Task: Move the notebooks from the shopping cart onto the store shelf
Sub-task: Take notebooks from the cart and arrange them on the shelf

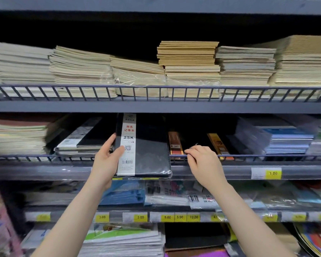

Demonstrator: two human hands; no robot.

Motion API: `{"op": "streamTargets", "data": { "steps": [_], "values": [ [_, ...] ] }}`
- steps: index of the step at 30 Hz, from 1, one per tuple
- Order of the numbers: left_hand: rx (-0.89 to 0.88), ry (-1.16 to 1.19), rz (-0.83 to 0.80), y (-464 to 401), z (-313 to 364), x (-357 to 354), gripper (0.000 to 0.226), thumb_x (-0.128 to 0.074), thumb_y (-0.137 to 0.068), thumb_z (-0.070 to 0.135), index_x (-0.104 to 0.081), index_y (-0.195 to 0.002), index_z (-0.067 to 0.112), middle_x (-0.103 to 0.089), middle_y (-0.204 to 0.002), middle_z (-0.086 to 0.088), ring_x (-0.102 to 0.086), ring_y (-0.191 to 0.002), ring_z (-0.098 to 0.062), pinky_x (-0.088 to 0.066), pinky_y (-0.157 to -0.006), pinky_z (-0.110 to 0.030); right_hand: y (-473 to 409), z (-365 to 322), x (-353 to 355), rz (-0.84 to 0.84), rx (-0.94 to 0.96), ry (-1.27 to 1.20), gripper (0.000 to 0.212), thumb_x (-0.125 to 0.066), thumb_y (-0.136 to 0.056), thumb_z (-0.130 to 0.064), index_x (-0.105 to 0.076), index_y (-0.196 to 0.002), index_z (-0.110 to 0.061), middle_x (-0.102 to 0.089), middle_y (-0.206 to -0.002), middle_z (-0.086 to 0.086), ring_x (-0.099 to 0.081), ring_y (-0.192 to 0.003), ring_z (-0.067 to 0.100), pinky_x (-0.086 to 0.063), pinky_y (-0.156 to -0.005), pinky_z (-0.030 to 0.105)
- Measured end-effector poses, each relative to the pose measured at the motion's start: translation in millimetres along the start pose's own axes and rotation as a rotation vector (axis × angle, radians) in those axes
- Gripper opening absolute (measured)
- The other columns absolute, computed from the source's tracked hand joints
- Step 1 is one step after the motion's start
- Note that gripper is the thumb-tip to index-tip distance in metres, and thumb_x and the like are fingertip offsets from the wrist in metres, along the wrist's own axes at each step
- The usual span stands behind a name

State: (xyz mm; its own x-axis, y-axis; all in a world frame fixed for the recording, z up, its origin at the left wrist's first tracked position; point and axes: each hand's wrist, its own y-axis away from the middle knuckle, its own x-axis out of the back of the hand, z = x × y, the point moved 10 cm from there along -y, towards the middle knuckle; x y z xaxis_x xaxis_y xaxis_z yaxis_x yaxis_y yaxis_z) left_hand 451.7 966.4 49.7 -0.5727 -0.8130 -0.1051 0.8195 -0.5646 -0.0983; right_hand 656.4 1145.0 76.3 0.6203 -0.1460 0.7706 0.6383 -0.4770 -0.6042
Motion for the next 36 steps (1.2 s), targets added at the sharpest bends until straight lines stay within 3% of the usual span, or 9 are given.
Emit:
{"op": "streamTargets", "data": {
  "steps": [6, 8, 11, 14, 18, 21, 25, 31, 36],
  "values": [
    [0.020, 0.012, -0.015, 4, 4, -4, 0.053, -0.052, -0.094, 0.016, -0.036, -0.140, 0.035, -0.067, -0.113, -0.003, -0.067, -0.097, -0.021, -0.053, -0.088, -0.045, 9, -6, 16, 0.044, -0.066, -0.140, 0.044, -0.040, -0.089, -0.045, -0.060, -0.116, -0.018, -0.059, -0.114, -0.005, -0.052, -0.107, 0.014, -0.038, -0.095, 0.031],
    [0.036, 0.030, -0.034, 7, 5, -9, 0.052, -0.052, -0.094, 0.016, -0.036, -0.140, 0.034, -0.063, -0.122, -0.004, -0.065, -0.102, -0.022, -0.051, -0.091, -0.045, 24, -15, 23, 0.012, -0.151, -0.402, 0.041, -0.044, -0.090, -0.044, -0.048, -0.126, -0.024, -0.054, -0.111, -0.010, -0.049, -0.104, 0.007, -0.039, -0.092, 0.025],
    [0.054, 0.057, -0.076, 11, 8, -20, 0.050, -0.052, -0.094, 0.018, -0.037, -0.139, 0.035, -0.062, -0.119, 0.007, -0.064, -0.103, -0.018, -0.053, -0.083, -0.038, 48, -43, -4, -0.324, -0.381, -0.927, 0.053, -0.046, -0.091, -0.041, -0.025, -0.139, -0.036, -0.063, -0.093, -0.003, -0.061, -0.084, 0.012, -0.049, -0.080, 0.029],
    [0.093, -0.001, -0.124, 10, 8, -34, 0.044, -0.050, -0.094, 0.027, -0.041, -0.136, 0.035, -0.060, -0.125, 0.010, -0.061, -0.109, -0.018, -0.051, -0.090, -0.039, 45, -44, -15, -0.289, -0.580, -1.304, 0.058, -0.049, -0.094, -0.018, -0.022, -0.144, -0.027, -0.059, -0.096, -0.003, -0.061, -0.072, 0.020, -0.053, -0.070, 0.031],
    [0.171, -0.140, -0.192, 8, 20, -31, 0.039, -0.031, -0.098, 0.044, -0.059, -0.115, 0.024, -0.070, -0.097, -0.009, -0.066, -0.085, -0.025, -0.055, -0.054, -0.033, 26, -29, -9, -0.115, -0.660, -1.457, 0.051, -0.042, -0.095, -0.005, -0.027, -0.143, -0.012, -0.049, -0.100, -0.002, -0.057, -0.065, 0.015, -0.052, -0.058, 0.023],
    [-0.195, -0.372, 0.047, 5, 66, 26, 0.037, -0.036, -0.098, 0.034, -0.067, -0.096, 0.014, -0.071, -0.072, -0.001, -0.059, -0.060, -0.017, -0.043, -0.047, -0.026, 14, -31, -14, -0.095, -0.675, -1.443, 0.050, -0.041, -0.094, -0.003, -0.027, -0.142, -0.010, -0.049, -0.103, -0.001, -0.056, -0.063, 0.016, -0.052, -0.054, 0.020],
    [-0.732, -0.978, 0.169, 16, 93, 43, 0.025, -0.047, -0.091, 0.022, -0.069, -0.098, 0.015, -0.069, -0.094, 0.004, -0.060, -0.089, -0.019, -0.043, -0.077, -0.027, -9, -48, -30, -0.107, -0.675, -1.388, 0.051, -0.041, -0.095, -0.005, -0.025, -0.143, -0.009, -0.050, -0.098, -0.006, -0.056, -0.064, 0.015, -0.051, -0.055, 0.020],
    [-0.774, -1.098, 0.099, 0, 61, 35, 0.036, -0.034, -0.087, 0.030, -0.065, -0.103, 0.019, -0.068, -0.103, 0.004, -0.057, -0.101, -0.020, -0.039, -0.090, -0.038, -33, -64, -27, -0.088, -0.401, -0.625, 0.052, -0.044, -0.094, -0.035, -0.036, -0.139, -0.010, -0.056, -0.127, 0.009, -0.051, -0.117, 0.022, -0.040, -0.094, 0.031],
    [-0.808, -1.080, 0.156, 1, 61, 35, 0.036, -0.035, -0.087, 0.032, -0.065, -0.102, 0.020, -0.066, -0.104, 0.006, -0.054, -0.103, -0.019, -0.030, -0.090, -0.030, -28, -63, -23, 0.013, -0.278, -0.181, 0.048, -0.040, -0.093, -0.041, -0.052, -0.125, -0.007, -0.058, -0.110, 0.011, -0.051, -0.107, 0.027, -0.046, -0.087, 0.040]
  ]
}}
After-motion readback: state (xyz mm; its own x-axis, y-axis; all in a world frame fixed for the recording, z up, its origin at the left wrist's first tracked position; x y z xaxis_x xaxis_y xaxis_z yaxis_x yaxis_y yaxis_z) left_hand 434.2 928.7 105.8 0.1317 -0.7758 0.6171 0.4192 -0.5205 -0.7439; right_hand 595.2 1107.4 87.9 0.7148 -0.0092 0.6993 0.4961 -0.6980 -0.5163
